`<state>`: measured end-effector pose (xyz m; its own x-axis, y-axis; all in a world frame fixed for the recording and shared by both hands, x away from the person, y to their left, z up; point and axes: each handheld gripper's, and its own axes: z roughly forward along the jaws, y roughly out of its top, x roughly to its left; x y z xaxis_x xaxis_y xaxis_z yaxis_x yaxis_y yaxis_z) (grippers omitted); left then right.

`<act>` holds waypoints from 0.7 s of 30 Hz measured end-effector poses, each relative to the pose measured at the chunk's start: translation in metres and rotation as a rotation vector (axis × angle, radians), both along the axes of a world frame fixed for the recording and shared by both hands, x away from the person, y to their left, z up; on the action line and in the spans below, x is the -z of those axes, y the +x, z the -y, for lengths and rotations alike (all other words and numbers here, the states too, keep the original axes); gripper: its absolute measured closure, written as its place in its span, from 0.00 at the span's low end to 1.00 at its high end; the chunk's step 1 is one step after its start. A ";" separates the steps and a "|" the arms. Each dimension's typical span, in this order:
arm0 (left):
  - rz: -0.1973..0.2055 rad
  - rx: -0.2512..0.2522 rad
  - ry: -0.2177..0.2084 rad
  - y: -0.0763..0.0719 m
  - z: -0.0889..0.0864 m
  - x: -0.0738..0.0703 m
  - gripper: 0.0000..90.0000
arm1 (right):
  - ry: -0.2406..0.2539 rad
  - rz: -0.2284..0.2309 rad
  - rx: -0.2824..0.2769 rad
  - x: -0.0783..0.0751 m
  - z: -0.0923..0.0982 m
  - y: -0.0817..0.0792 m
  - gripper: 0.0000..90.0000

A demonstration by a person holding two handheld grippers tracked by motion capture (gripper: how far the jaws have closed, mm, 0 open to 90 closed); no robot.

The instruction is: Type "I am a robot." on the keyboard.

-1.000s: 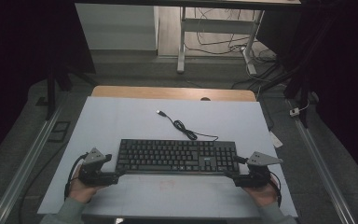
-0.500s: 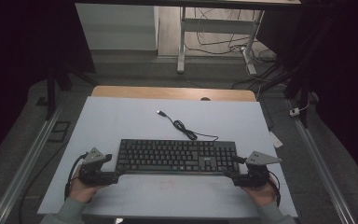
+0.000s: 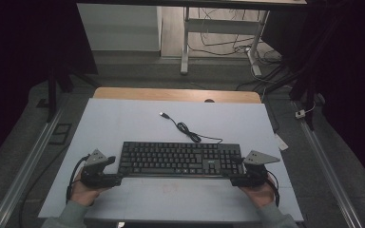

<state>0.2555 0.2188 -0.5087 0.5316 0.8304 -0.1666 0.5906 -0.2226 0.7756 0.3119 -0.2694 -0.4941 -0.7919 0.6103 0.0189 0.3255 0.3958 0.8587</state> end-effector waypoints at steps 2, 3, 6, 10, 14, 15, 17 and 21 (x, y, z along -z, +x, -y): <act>0.001 -0.002 0.000 0.000 0.000 -0.001 0.23 | 0.002 -0.001 -0.010 -0.001 -0.005 0.000 0.33; -0.001 -0.003 0.000 0.001 0.001 -0.001 0.24 | 0.002 -0.002 -0.015 -0.002 -0.007 0.000 0.33; -0.002 0.002 0.001 0.002 0.002 -0.002 0.24 | 0.011 -0.002 -0.029 -0.004 -0.014 0.001 0.33; -0.003 0.006 0.003 0.003 0.004 -0.002 0.24 | 0.010 -0.021 -0.054 -0.005 -0.023 0.004 0.35; -0.003 0.004 0.002 0.004 0.006 -0.002 0.25 | -0.005 -0.024 -0.067 -0.005 -0.032 0.005 0.37; -0.003 0.004 0.003 0.004 0.006 -0.003 0.26 | 0.005 -0.025 -0.071 -0.005 -0.034 0.006 0.38; -0.004 0.004 0.001 0.005 0.006 -0.002 0.27 | 0.005 -0.023 -0.076 -0.006 -0.038 0.006 0.41; -0.009 0.006 0.005 0.006 0.008 -0.001 0.29 | 0.018 -0.028 -0.088 -0.007 -0.046 0.008 0.49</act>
